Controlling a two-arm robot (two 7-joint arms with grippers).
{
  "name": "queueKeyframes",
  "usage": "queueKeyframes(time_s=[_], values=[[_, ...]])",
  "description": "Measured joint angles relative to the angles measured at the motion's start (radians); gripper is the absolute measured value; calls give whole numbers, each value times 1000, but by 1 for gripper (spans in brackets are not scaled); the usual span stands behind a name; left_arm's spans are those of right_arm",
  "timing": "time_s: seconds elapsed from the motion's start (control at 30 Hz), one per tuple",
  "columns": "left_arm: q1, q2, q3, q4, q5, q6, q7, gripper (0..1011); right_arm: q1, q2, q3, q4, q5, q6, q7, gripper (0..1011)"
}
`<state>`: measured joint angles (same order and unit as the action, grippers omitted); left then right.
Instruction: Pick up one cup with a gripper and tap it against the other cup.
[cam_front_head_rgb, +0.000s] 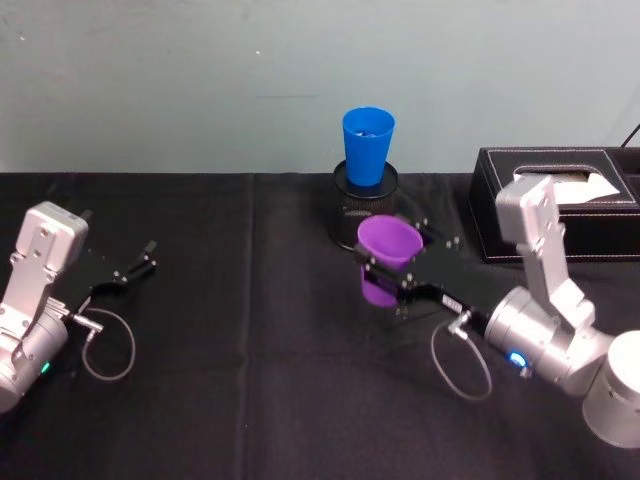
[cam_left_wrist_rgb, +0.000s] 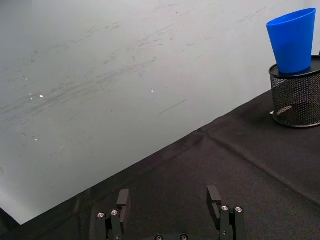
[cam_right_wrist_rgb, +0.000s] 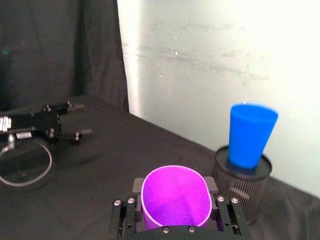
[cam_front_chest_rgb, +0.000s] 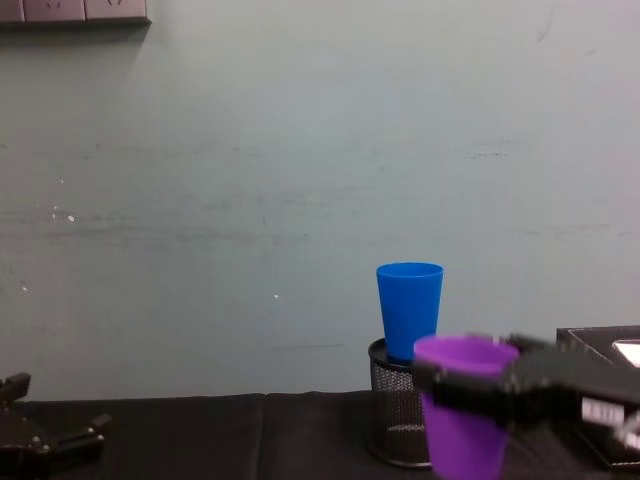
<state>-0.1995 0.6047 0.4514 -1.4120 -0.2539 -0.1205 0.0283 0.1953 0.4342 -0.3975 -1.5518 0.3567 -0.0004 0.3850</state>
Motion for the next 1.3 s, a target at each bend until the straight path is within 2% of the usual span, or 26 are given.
queueKeyframes(time_s=[0.1,0.23,0.5,1.3], values=[[0,0,0,0,0,0,0,1000,9,9,17,-52,4,48,5,730],[0,0,0,0,0,0,0,1000,20,15,31,-85,14,84,10,730],[0,0,0,0,0,0,0,1000,36,22,38,-122,29,129,16,730],[0,0,0,0,0,0,0,1000,36,21,39,-123,30,132,16,730]])
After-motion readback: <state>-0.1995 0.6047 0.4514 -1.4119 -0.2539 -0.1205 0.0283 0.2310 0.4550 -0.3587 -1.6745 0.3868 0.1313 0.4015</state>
